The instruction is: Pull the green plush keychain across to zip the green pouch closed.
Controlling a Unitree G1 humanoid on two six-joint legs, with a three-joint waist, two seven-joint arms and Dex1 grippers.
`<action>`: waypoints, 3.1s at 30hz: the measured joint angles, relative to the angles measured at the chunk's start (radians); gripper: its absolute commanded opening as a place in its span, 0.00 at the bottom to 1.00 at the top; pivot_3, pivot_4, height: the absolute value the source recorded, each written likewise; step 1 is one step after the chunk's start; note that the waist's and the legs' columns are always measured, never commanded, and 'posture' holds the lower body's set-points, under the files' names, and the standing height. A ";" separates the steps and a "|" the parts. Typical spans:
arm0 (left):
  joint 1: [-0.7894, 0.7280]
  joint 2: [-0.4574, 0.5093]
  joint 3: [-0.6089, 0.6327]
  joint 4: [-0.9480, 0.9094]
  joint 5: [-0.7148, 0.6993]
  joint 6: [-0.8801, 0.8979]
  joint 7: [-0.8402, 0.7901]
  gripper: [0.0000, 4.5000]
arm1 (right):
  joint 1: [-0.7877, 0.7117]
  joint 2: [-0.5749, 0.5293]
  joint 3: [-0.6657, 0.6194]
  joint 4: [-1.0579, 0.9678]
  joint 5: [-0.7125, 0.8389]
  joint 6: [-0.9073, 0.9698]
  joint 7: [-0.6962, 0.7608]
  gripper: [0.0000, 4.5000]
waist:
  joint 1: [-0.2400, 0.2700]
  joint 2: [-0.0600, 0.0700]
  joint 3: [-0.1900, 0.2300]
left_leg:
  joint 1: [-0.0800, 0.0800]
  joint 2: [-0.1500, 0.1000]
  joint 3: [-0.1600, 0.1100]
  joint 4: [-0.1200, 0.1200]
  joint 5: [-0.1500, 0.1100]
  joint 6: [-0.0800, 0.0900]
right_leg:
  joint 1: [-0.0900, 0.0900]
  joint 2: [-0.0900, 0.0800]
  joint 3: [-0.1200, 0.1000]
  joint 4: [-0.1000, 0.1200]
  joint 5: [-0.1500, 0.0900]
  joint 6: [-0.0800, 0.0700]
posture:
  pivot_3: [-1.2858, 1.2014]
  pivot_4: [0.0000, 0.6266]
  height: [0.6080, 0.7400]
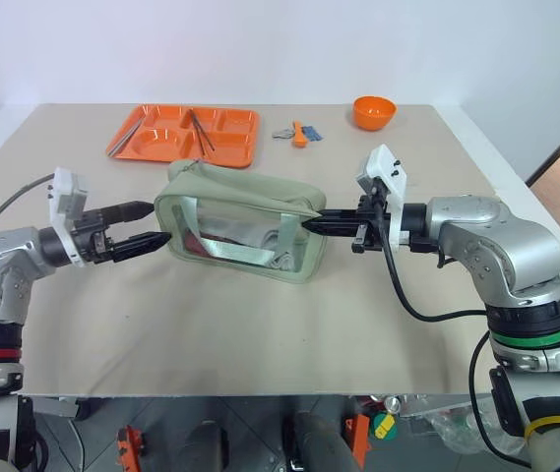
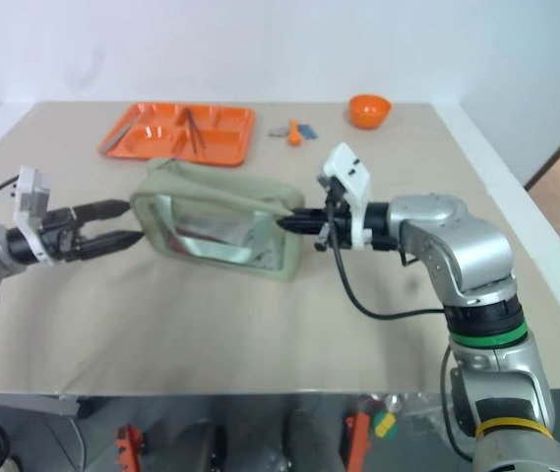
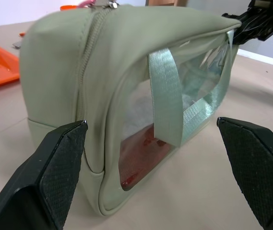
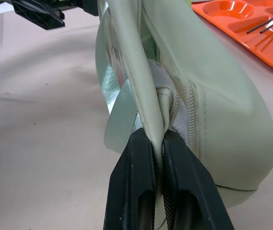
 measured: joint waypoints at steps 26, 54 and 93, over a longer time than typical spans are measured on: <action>-0.138 0.001 0.023 0.138 0.008 0.021 -0.001 1.00 | 0.018 -0.012 -0.002 -0.034 0.035 0.014 -0.023 0.01 | 0.001 0.000 0.000 | 0.000 0.001 0.000 0.000 0.000 0.000 | 0.000 0.002 -0.001 0.000 0.000 0.000 | 0.52 0.24 1.00; -0.669 -0.127 -0.100 0.955 0.489 -0.457 0.440 1.00 | 0.049 -0.024 -0.009 -0.096 0.080 0.028 -0.061 0.01 | 0.005 -0.001 -0.001 | -0.003 0.000 0.002 0.001 -0.001 0.001 | -0.001 0.001 -0.001 0.000 0.001 -0.001 | 0.52 0.24 1.00; -0.649 -0.054 -0.277 0.725 0.285 -0.316 -0.283 1.00 | 0.052 -0.026 -0.008 -0.096 0.109 0.029 -0.079 0.01 | -0.002 -0.001 -0.001 | -0.003 0.000 0.002 0.002 0.000 0.001 | -0.001 0.002 -0.001 0.001 0.000 0.000 | 0.52 0.24 1.00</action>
